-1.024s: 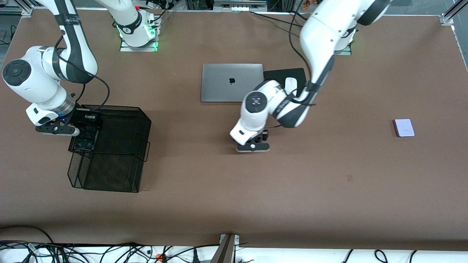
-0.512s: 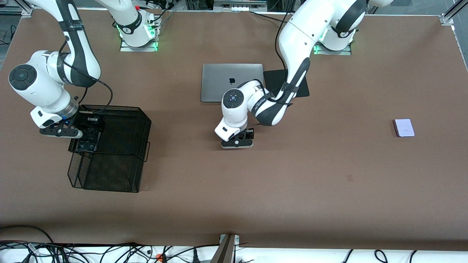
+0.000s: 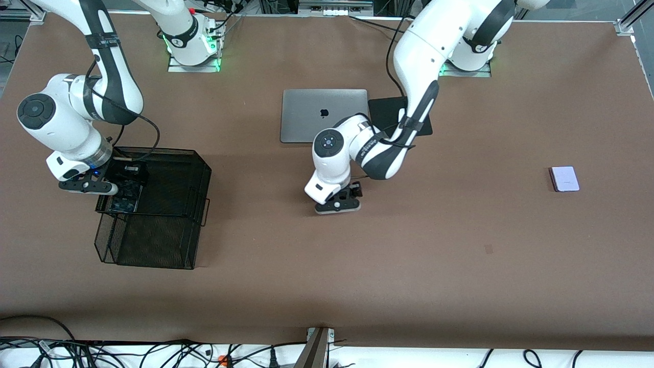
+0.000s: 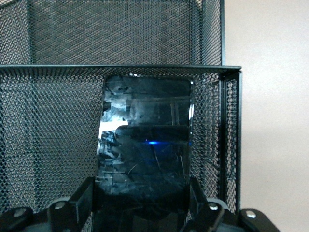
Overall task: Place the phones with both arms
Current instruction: 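Set the flip phone near the laptop while the right gripper releases the black phone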
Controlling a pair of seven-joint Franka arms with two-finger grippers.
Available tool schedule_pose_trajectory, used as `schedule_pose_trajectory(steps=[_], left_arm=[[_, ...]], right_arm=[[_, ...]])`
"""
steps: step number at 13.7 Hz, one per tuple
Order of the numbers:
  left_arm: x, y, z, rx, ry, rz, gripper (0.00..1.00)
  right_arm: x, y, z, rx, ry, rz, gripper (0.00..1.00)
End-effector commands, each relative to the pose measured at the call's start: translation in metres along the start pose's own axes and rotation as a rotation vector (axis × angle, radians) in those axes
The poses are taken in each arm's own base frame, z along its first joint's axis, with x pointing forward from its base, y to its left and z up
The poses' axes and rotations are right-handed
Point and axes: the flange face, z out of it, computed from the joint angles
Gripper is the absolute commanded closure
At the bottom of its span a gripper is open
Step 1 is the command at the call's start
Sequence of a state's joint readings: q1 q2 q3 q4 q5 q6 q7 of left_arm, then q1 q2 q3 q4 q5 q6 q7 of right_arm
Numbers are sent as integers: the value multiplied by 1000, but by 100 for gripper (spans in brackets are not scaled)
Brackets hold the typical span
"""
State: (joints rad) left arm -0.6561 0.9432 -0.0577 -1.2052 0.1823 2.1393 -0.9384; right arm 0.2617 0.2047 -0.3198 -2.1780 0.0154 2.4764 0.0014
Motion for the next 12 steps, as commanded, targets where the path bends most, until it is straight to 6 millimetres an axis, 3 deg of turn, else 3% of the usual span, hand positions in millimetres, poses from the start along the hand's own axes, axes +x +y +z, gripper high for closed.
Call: schedule_pose_trajectory(steps=[1, 4, 6, 7, 8, 10, 12], left_arm=[[26, -45, -57, 23, -106, -2, 0], [33, -92, -69, 84, -187, 13, 0], [29, -139, -55, 131, -237, 67, 0], [30, -168, -45, 145, -265, 100, 0], [29, -193, -34, 167, -283, 143, 0], [37, -248, -16, 215, -290, 184, 0], [40, -306, 3, 234, -293, 253, 0]], right_arm=[[10, 0, -14, 17, 41, -2, 0], [20, -6, -29, 21, 39, -29, 0], [46, -22, -76, 65, -23, -24, 0], [61, -40, -94, 104, -61, -25, 0], [71, -63, -107, 140, -89, -32, 0], [83, -128, -123, 176, -74, -90, 0], [82, -210, -121, 185, -69, -76, 0]])
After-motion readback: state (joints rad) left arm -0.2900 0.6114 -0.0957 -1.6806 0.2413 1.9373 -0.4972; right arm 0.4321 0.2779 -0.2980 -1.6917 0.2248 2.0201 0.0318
